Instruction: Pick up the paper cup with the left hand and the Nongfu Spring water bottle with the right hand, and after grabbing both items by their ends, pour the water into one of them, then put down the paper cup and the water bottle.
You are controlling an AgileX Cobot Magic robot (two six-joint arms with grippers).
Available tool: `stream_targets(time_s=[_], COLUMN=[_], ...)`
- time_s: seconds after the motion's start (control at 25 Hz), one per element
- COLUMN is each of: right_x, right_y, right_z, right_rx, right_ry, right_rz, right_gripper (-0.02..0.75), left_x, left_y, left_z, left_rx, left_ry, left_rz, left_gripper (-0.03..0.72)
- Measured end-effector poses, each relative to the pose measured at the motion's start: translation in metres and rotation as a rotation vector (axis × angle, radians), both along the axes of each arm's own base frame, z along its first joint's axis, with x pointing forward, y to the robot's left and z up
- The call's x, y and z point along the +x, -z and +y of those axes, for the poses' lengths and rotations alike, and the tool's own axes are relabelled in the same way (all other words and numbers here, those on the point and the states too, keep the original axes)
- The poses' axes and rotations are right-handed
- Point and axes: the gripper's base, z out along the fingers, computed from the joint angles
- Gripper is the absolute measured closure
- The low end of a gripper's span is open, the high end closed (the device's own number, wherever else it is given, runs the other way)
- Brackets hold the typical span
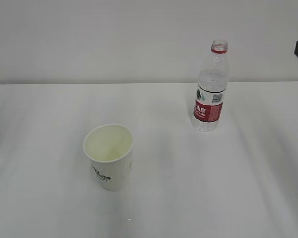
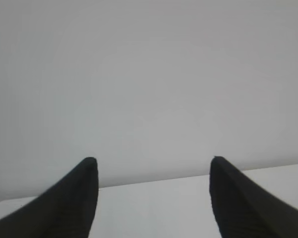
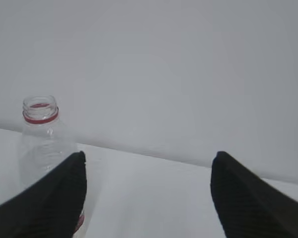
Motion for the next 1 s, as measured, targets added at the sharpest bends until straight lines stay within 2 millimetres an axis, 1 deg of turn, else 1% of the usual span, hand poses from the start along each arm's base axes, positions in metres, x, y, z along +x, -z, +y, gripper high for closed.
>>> stream_targets(time_s=[0.04,0.16,0.24,0.32,0.4,0.52,0.72,0.88,1.0], right_x=[0.004,0.014,0.019,0.019,0.015,0.004,-0.015,-0.031,-0.040], right_y=[0.005,0.015,0.021,0.032,0.046,0.071,0.103,0.119,0.124], right_z=[0.000,0.002,0.003,0.004,0.005,0.007,0.011,0.015,0.018], right_rx=[0.007,0.025,0.040,0.049,0.058,0.076,0.098,0.121,0.148], right_ry=[-0.003,-0.016,-0.022,-0.029,-0.038,-0.056,-0.096,-0.146,-0.175], right_rz=[0.013,0.018,0.017,0.037,0.057,0.093,0.139,0.132,0.104], right_gripper=[0.150,0.150,0.150,0.150,0.150,0.150,0.150,0.150,0.150], left_x=[0.002,0.003,-0.002,-0.009,-0.018,-0.035,-0.067,-0.094,-0.106], left_y=[0.003,0.025,0.043,0.060,0.075,0.097,0.126,0.153,0.162], left_z=[0.000,0.000,0.000,0.001,0.001,0.000,-0.003,-0.011,-0.017], left_rx=[-0.001,-0.011,-0.027,-0.040,-0.044,-0.056,-0.125,-0.134,-0.128], left_ry=[0.001,-0.002,-0.010,-0.018,-0.020,-0.022,0.002,0.068,0.143], left_rz=[0.004,0.044,0.062,0.073,0.092,0.117,0.124,0.253,0.322], left_gripper=[0.174,0.174,0.174,0.174,0.174,0.174,0.174,0.174,0.174])
